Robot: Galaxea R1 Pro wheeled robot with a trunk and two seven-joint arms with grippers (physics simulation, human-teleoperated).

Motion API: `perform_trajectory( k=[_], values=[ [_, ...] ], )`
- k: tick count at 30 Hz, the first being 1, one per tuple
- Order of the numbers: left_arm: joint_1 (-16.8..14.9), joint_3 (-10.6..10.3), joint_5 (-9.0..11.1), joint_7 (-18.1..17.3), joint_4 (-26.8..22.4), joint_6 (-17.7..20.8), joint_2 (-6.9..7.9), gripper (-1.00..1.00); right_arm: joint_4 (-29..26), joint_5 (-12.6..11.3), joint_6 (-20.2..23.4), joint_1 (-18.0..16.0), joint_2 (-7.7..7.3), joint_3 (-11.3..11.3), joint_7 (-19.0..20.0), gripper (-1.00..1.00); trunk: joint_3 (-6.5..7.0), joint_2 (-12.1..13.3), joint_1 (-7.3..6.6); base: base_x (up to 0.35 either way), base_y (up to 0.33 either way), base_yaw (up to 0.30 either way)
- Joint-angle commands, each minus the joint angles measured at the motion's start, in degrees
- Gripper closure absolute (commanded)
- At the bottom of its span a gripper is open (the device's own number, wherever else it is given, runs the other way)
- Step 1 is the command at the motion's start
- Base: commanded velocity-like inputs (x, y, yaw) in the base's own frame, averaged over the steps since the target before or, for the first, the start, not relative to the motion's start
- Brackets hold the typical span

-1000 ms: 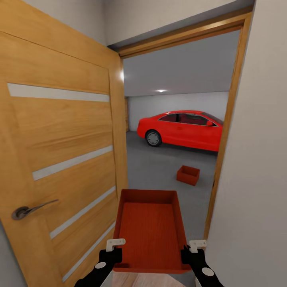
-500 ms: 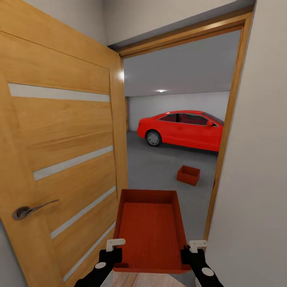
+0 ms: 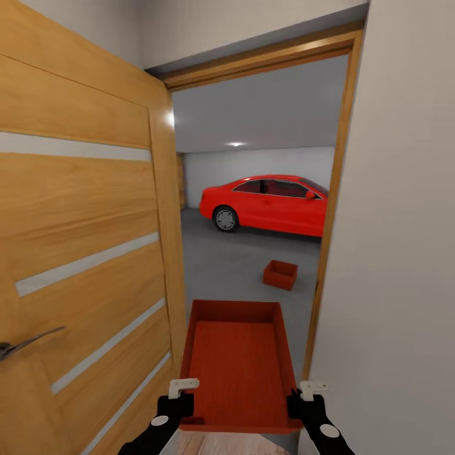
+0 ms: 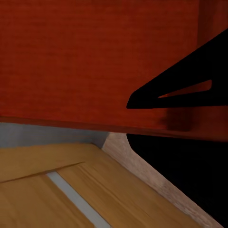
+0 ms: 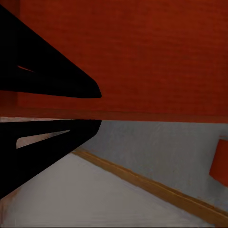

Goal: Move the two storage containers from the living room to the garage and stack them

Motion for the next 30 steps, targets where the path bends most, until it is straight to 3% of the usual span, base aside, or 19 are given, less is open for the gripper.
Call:
perform_trajectory(
  k=[1, 14, 30],
  values=[
    [-0.1, 0.9, -0.2, -0.3, -2.1, -0.1, -0.07, 1.00, 0.1, 0.3, -0.2, 0.0, 0.04, 1.6, 0.1, 1.00, -0.03, 0.0, 0.02, 0.000, 0.000, -0.252],
    [-0.1, 0.9, -0.2, -0.3, -2.1, -0.1, -0.14, 1.00, 0.1, 0.4, -0.2, 0.0, 0.06, 1.6, 0.1, 1.00, -0.03, 0.0, 0.02, 0.004, 0.004, -0.038],
    [-0.1, 0.9, -0.2, -0.3, -2.1, -0.1, -0.05, 1.00, 0.1, 0.3, -0.2, 0.0, 0.03, 1.6, 0.1, 1.00, -0.03, 0.0, 0.02, 0.153, 0.215, 0.000]
  ],
)
